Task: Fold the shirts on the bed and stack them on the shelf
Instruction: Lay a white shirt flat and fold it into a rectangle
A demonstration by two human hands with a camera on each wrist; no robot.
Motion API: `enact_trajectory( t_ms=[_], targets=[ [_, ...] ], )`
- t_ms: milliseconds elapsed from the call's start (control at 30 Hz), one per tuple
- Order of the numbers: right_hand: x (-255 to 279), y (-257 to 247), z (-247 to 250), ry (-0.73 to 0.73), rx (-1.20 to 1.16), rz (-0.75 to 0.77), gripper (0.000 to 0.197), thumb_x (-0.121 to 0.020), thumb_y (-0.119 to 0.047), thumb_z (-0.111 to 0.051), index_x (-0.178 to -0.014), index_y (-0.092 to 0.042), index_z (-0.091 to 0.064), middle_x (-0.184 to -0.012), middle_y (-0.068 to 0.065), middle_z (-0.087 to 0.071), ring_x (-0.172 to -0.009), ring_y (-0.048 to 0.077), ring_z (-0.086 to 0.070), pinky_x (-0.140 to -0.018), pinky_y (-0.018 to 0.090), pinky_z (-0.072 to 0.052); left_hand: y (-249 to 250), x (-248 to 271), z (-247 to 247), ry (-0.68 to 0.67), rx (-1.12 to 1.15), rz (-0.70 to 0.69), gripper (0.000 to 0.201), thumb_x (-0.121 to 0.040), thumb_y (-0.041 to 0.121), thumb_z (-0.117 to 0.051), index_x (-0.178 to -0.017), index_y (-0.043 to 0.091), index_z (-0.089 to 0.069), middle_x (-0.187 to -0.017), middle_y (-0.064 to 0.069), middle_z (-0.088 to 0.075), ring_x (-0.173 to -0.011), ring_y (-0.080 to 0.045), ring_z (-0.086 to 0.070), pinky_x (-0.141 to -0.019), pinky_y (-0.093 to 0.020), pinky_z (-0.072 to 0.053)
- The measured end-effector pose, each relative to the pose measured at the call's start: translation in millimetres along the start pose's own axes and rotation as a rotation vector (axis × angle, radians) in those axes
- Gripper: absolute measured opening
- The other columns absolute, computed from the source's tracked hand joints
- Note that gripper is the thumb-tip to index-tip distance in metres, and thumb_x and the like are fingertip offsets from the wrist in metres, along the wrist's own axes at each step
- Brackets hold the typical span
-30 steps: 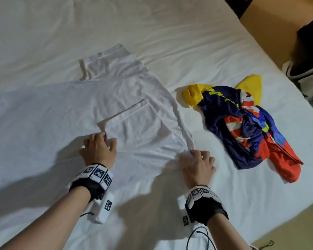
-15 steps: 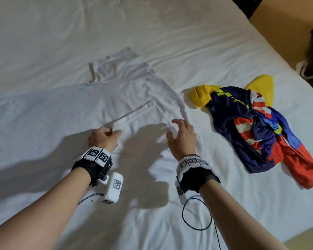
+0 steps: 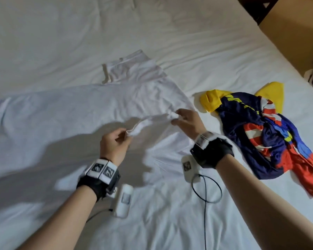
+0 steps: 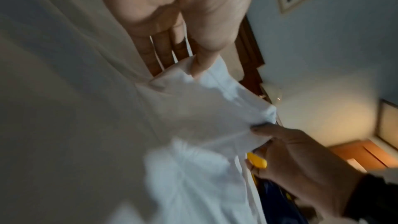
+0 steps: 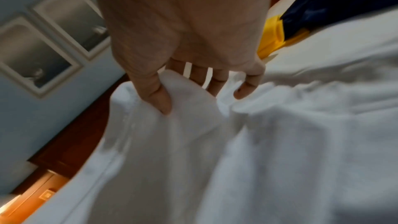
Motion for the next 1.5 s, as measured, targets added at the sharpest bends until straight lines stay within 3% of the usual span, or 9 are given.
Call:
enact_trajectory(
  t_ms=[167,267,400,567,700,867,1000,1233,1500],
  targets=[
    [59.7,38.0,16.5,0.026,0.192,0.068,0.026,-0.071,-0.001,-0.07,-0.08,-0.026,-0.068,-0.088,-0.005,-0.069,-0.088,0.015,-0.063,-0.081,0.023,-0.045,-15.4,56.6,-3.5,-0.135,-0.147,-0.334,0.036,-0.071,-0.011,-0.073,-0.078,0.024,-0.07,-0.091,0.01,-0.074,-0.095,0.001,-0.066,-0.087,-0.013,-0.047],
    [90.5,48.0,6.1,-0.095,0.534,-0.02,0.041,-0.067,-0.002,-0.059,-0.088,-0.037,-0.057,-0.113,-0.014,-0.057,-0.113,0.017,-0.048,-0.088,0.038,-0.033,-28.7,72.7,-5.9,-0.198,-0.29,-0.456,0.044,-0.065,-0.013,-0.072,-0.086,0.025,-0.072,-0.115,0.003,-0.069,-0.124,-0.006,-0.052,-0.106,-0.037,-0.039],
    [121.1,39.6,-26.3,-0.142,0.684,0.075,0.059,-0.057,-0.02,-0.052,-0.114,-0.035,-0.05,-0.15,-0.011,-0.029,-0.141,0.018,-0.021,-0.108,0.052,-0.019,-35.9,87.1,-5.2,-0.356,-0.757,-0.461,0.089,-0.064,0.032,-0.065,-0.147,0.034,-0.035,-0.164,0.0,-0.006,-0.15,-0.019,0.008,-0.118,-0.052,0.011],
    [116.4,38.7,-96.5,-0.313,0.682,0.268,0.064,-0.097,-0.041,-0.033,-0.155,-0.032,-0.009,-0.16,-0.015,0.017,-0.145,0.01,0.023,-0.114,0.059,0.016,-58.6,79.9,-15.5,-0.391,-1.007,-0.343,0.075,-0.087,0.051,-0.033,-0.155,0.024,-0.016,-0.164,-0.004,-0.007,-0.15,-0.028,-0.003,-0.111,-0.066,-0.01],
    [97.3,74.5,-91.2,-0.134,0.781,-0.075,0.073,-0.086,-0.064,0.005,-0.15,-0.031,0.018,-0.155,-0.008,0.031,-0.142,0.013,0.033,-0.108,0.059,0.025,-76.6,74.8,-14.5,-0.43,-1.074,-0.293,0.07,-0.097,0.058,-0.014,-0.154,0.018,-0.024,-0.161,-0.009,-0.018,-0.148,-0.033,-0.017,-0.113,-0.064,-0.012],
    [103.4,54.7,-85.0,0.042,0.669,-0.3,0.081,-0.084,-0.066,0.008,-0.151,-0.022,0.02,-0.151,-0.005,0.041,-0.139,0.016,0.038,-0.109,0.065,0.017,-66.0,71.7,-12.4,-0.429,-0.981,-0.283,0.069,-0.093,0.058,-0.027,-0.154,0.026,-0.024,-0.162,-0.007,-0.014,-0.148,-0.03,-0.014,-0.113,-0.062,-0.007],
    [65.6,6.6,-87.3,0.024,0.702,-0.149,0.07,-0.099,-0.051,-0.021,-0.152,-0.023,0.015,-0.154,-0.002,0.036,-0.141,0.018,0.036,-0.112,0.063,0.016,-30.4,29.7,14.4,-0.335,-0.844,-0.21,0.075,-0.088,0.066,-0.004,-0.155,0.032,-0.006,-0.163,0.006,0.004,-0.15,-0.015,0.006,-0.117,-0.05,0.008],
    [-71.7,-83.4,-111.6,-0.06,0.799,0.135,0.057,-0.097,-0.024,-0.041,-0.151,-0.021,-0.023,-0.163,-0.003,-0.002,-0.15,0.019,0.007,-0.117,0.061,-0.001,18.2,-120.0,65.1,-0.116,-0.849,-0.214,0.046,-0.098,0.035,-0.041,-0.135,0.011,-0.052,-0.138,-0.012,-0.054,-0.128,-0.03,-0.048,-0.11,-0.047,-0.032],
    [-220.7,-149.3,-148.2,-0.198,0.901,0.338,0.061,-0.089,0.004,-0.044,-0.146,-0.014,-0.033,-0.157,0.0,-0.023,-0.145,0.02,-0.018,-0.114,0.053,-0.024,37.5,-197.8,82.9,-0.011,-0.755,-0.141,0.044,-0.089,0.005,-0.045,-0.13,0.016,-0.057,-0.135,-0.006,-0.054,-0.123,-0.029,-0.05,-0.102,-0.037,-0.039]
  ],
)
Point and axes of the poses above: each hand's wrist, its own x-axis away from the middle knuckle, its own z-axis out of the back of the hand, y = z × x, the point moved 3 cm from there along -x, towards the middle knuckle
